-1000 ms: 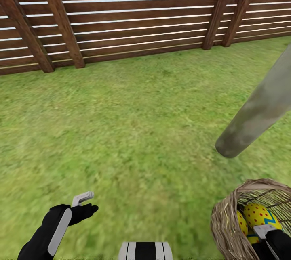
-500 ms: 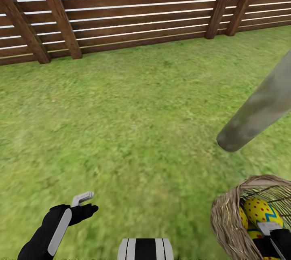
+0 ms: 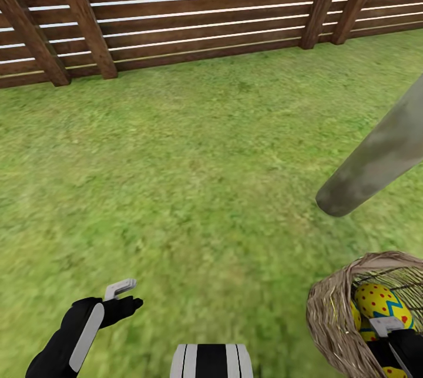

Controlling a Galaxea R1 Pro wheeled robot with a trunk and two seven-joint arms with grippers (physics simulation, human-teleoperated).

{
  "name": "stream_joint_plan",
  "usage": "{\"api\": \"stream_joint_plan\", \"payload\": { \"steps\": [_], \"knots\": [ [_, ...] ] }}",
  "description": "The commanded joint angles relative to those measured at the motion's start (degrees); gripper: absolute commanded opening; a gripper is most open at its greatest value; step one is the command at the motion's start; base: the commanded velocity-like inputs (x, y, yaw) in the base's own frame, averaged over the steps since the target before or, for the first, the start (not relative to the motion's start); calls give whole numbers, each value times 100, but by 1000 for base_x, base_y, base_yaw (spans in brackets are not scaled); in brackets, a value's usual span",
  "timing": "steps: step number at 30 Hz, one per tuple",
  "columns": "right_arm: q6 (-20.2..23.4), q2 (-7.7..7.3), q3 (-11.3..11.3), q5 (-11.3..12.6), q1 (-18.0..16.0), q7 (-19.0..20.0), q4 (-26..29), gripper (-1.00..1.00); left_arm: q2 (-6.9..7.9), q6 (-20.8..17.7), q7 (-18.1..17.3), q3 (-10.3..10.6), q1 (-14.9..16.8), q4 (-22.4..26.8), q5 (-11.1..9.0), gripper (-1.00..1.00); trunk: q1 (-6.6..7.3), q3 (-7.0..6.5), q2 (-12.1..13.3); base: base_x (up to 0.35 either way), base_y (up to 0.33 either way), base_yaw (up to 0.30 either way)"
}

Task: Take the three Easter eggs out of the wicker basket on the lawn in the garden, then place them on the lawn next to a single tree (choose any tree) so that all three eggs are next to the same tree and none are left in the basket.

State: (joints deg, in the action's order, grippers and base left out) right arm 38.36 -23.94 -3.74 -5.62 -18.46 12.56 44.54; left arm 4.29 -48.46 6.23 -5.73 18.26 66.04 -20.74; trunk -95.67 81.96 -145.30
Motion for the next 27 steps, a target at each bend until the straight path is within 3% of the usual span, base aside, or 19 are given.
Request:
{"api": "stream_joint_plan", "payload": {
  "steps": [1, 25, 27],
  "knots": [
    [30, 3, 0, 16, 1, 57, 7, -100, -1, -23, 53, 2, 2, 6, -62, 100, 1, 4, -1, 0, 0, 0],
    [40, 24, 22, 4, 1, 62, -7, -100, -7, -32, 45, 11, 2, 6, -62, 100, 1, 4, -1, 0, 0, 0],
    [40, 45, 22, 0, 1, 62, -7, -100, -7, -45, 45, 18, 2, 6, -62, 100, 6, -40, 1, 0, 0, 0]
  ]
}}
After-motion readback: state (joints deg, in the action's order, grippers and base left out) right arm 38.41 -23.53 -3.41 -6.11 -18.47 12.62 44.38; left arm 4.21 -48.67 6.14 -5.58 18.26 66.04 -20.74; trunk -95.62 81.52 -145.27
